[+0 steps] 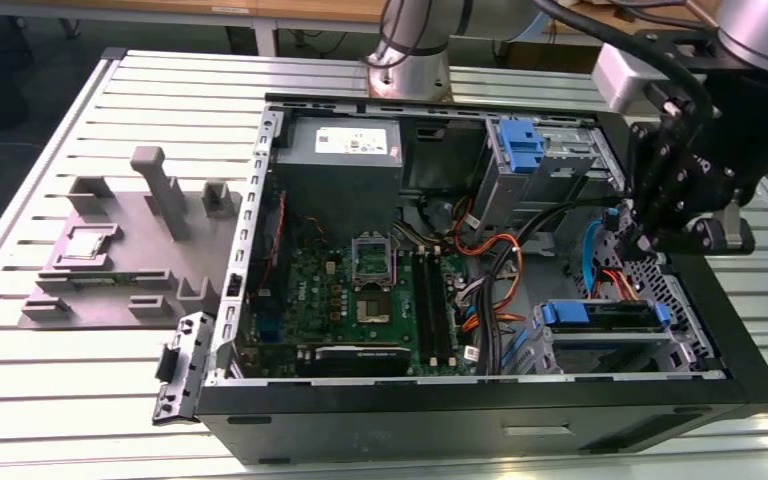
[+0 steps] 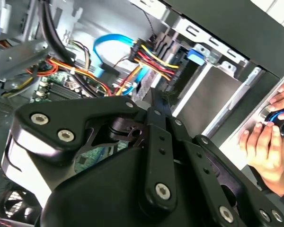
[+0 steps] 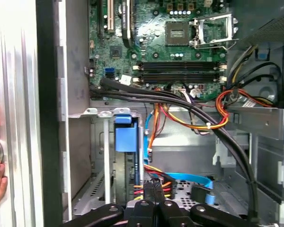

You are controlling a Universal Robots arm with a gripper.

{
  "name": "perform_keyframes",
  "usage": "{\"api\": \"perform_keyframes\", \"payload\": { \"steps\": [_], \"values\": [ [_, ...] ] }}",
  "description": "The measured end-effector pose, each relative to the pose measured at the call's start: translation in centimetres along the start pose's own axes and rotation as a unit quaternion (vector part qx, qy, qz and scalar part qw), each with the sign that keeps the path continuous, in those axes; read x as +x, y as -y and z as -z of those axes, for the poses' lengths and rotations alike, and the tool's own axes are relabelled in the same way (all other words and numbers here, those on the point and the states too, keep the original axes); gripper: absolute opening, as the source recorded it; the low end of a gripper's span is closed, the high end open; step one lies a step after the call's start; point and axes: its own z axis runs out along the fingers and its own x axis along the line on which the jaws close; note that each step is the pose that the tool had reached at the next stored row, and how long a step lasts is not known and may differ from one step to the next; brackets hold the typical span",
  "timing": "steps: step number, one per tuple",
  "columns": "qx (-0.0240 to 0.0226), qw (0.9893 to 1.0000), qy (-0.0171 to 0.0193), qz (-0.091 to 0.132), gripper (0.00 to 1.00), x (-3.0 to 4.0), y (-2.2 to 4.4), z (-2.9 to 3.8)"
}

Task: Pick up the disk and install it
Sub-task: 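Insert the second disk wire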

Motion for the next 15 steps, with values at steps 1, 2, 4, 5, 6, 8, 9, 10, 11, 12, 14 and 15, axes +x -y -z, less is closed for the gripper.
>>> {"api": "perform_keyframes", "payload": {
  "steps": [1,2,4,5,6,8,9,10,11,12,14,15],
  "values": [
    [0.0000,1.0000,-0.0005,0.000,0.10,-0.21,0.00,0.04],
    [-0.0001,1.0000,-0.0007,0.000,0.10,-0.40,-0.01,0.10],
    [-0.0002,1.0000,-0.0010,-0.001,0.10,-0.81,-0.02,0.27],
    [-0.0002,1.0000,-0.0010,-0.002,0.10,-1.02,-0.02,0.36],
    [-0.0002,1.0000,-0.0010,-0.002,0.10,-1.21,-0.03,0.45],
    [-0.0002,1.0000,-0.0014,-0.003,0.10,-1.58,-0.03,0.66],
    [-0.0002,1.0000,-0.0018,-0.004,0.10,-1.75,-0.04,0.72],
    [-0.0002,1.0000,-0.0021,-0.004,0.10,-1.95,-0.05,0.75],
    [-0.0003,1.0000,-0.0024,-0.005,0.10,-2.16,-0.05,0.76],
    [-0.0009,1.0000,-0.0026,-0.006,0.10,-2.38,-0.06,0.77],
    [-0.0035,1.0000,-0.0028,-0.007,0.10,-2.82,-0.08,0.77],
    [-0.0047,1.0000,-0.0029,-0.007,0.10,-3.01,-0.08,0.77]
  ]
}}
